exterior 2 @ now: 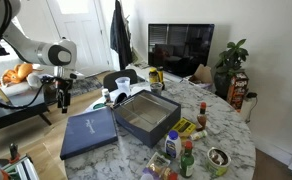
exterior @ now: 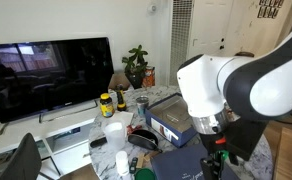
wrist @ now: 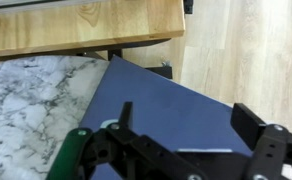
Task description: Place the clear box in the blue box the cover it
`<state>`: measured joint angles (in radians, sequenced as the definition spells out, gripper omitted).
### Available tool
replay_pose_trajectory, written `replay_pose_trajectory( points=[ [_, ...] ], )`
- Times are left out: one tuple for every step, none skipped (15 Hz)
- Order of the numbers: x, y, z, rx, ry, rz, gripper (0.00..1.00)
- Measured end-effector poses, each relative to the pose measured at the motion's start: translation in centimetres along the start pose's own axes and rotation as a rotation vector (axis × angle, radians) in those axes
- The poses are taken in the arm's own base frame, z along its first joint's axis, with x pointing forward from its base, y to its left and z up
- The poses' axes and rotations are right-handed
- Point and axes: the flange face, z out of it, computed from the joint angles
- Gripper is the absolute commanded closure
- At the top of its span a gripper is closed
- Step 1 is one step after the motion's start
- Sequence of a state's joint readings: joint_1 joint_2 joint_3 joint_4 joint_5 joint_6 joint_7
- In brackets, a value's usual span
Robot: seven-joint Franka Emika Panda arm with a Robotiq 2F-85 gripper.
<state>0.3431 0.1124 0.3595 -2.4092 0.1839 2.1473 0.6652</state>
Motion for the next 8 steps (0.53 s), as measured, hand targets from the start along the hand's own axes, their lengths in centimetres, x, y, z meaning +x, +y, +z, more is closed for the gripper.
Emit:
replay_pose_trajectory(
  points=[
    [0.3, -0.7, 1.4, 0.016, 0.012, -0.007, 0.0],
    [0.4, -1.4, 2.6, 0.028, 0.023, -0.017, 0.0],
    [0.5, -2.1, 3.8, 0.039, 0.033, -0.024, 0.0],
    [0.5, -2.9, 4.8, 0.043, 0.044, -0.029, 0.0],
    [0.2, -3.7, 5.9, 0.04, 0.056, -0.035, 0.0],
    [-0.1, -4.5, 6.9, 0.028, 0.07, -0.043, 0.0],
    [-0.6, -5.4, 7.9, 0.01, 0.087, -0.054, 0.0],
    [-1.1, -6.2, 8.7, -0.012, 0.103, -0.067, 0.0]
  ],
)
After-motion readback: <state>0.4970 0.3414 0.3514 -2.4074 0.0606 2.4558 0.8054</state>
